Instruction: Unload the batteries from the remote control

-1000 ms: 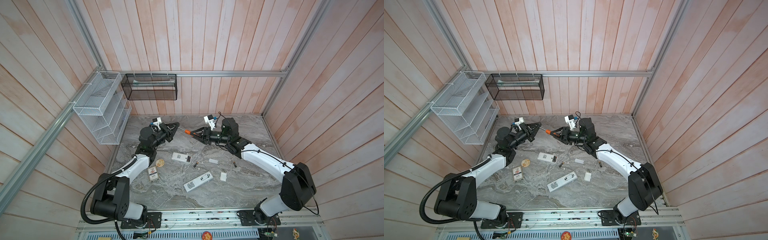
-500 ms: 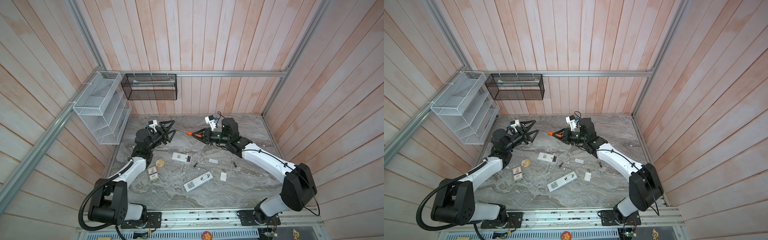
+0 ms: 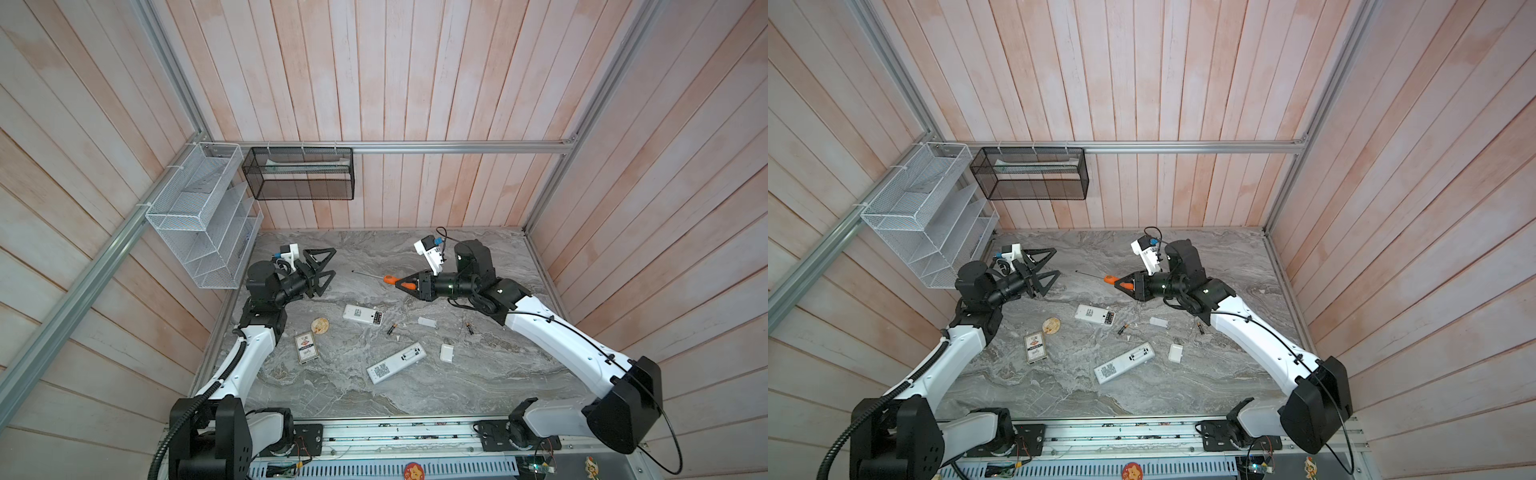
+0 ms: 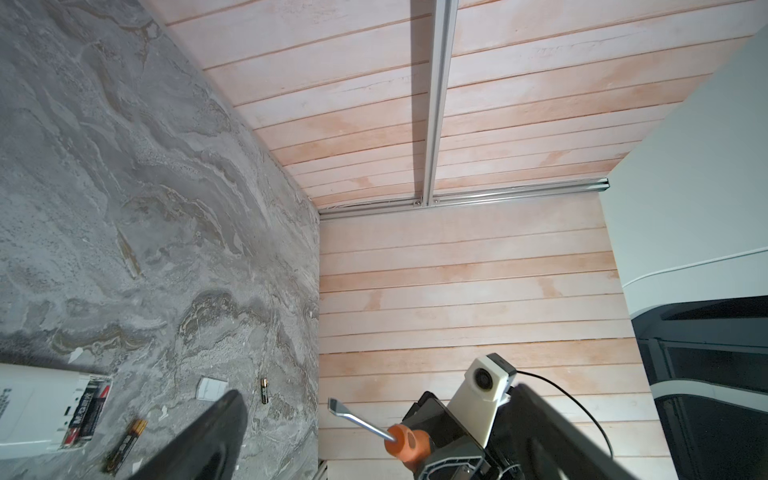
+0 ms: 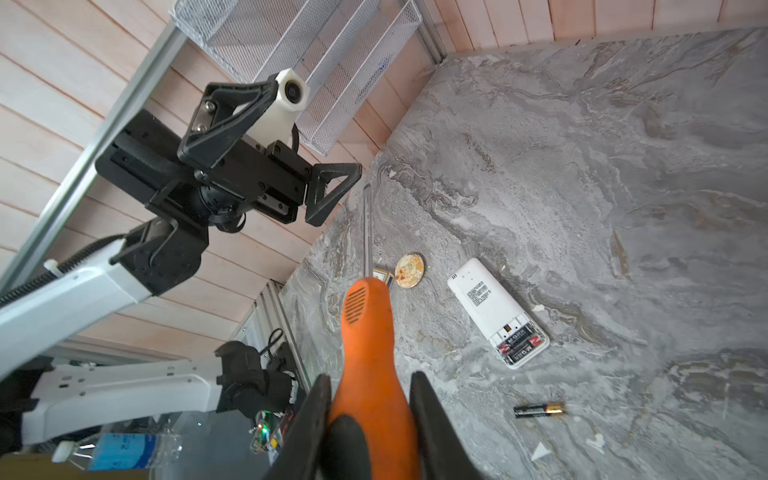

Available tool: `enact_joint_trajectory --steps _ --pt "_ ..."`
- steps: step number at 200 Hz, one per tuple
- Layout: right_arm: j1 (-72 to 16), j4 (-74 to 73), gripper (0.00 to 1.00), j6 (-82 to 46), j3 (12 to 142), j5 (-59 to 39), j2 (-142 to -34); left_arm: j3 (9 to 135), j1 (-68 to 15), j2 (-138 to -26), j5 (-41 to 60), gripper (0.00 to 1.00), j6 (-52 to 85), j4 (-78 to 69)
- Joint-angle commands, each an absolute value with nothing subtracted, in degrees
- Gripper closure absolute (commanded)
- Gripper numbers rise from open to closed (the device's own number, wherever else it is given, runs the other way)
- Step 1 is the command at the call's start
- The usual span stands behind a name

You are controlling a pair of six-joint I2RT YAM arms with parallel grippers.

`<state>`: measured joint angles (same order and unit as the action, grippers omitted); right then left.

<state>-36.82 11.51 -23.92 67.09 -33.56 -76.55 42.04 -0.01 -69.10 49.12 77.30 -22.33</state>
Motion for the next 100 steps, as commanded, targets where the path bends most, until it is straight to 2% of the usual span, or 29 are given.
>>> enact_joint_trajectory --steps 1,37,66,100 --pt "-38.46 11.71 0.91 -13.52 66.96 -26.94 -73.40 39.58 -0.40 -68.62 52.01 0.00 80.09 -24.60" --pt "-40.85 3.50 0.97 -9.80 64.38 -22.45 -71.33 38.99 -5.78 -71.67 50.82 0.00 87.16 -31.92" --pt "-41.22 5.51 0.98 -10.11 67.53 -23.29 -74.52 37.84 -8.74 -73.11 46.55 0.00 93.27 -41.71" --pt "-41.75 5.56 0.98 -11.02 68.73 -24.54 -76.40 40.58 -11.23 -74.30 45.26 0.00 91.64 -42.44"
